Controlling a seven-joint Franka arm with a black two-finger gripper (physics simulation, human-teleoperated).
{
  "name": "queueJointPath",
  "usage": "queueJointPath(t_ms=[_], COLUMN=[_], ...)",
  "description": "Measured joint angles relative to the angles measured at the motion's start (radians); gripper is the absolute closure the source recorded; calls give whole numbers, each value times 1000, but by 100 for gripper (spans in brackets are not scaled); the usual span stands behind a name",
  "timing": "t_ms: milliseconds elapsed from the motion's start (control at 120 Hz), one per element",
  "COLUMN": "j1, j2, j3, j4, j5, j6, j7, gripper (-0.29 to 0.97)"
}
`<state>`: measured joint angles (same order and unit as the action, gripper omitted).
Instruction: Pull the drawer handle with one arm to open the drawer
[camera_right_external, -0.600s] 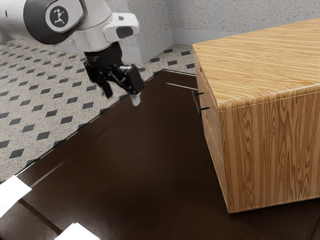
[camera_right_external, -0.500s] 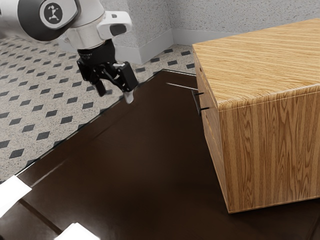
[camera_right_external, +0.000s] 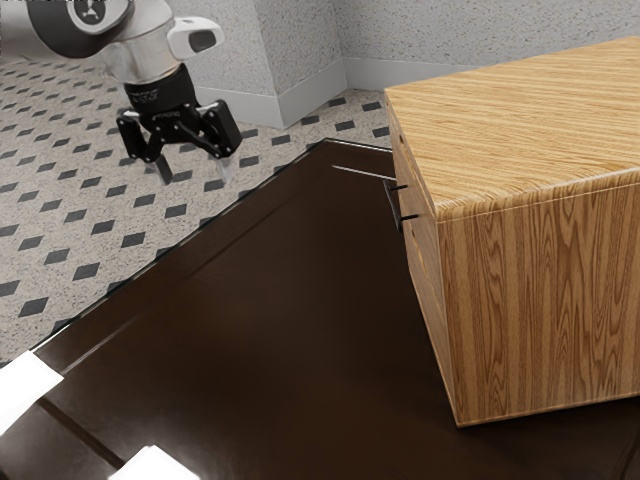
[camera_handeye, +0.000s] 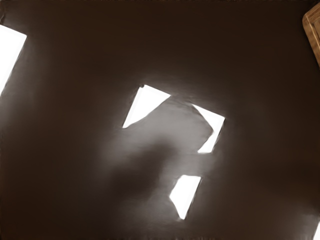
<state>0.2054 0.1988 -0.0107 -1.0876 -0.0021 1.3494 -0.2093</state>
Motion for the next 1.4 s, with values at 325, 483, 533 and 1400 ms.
queueJointPath(t_ms=[325, 483, 533, 1400], j1=[-66, -88, -92, -162], j2=[-157, -133, -121, -37], j3=[-23, -36, -36, -35], j4=[-377, -373, -365, -375], j5=[-137, -173, -174, -290], j6=[285, 402, 433, 648], j7=[-73, -98, -105, -163], gripper=[0, 0, 0, 0])
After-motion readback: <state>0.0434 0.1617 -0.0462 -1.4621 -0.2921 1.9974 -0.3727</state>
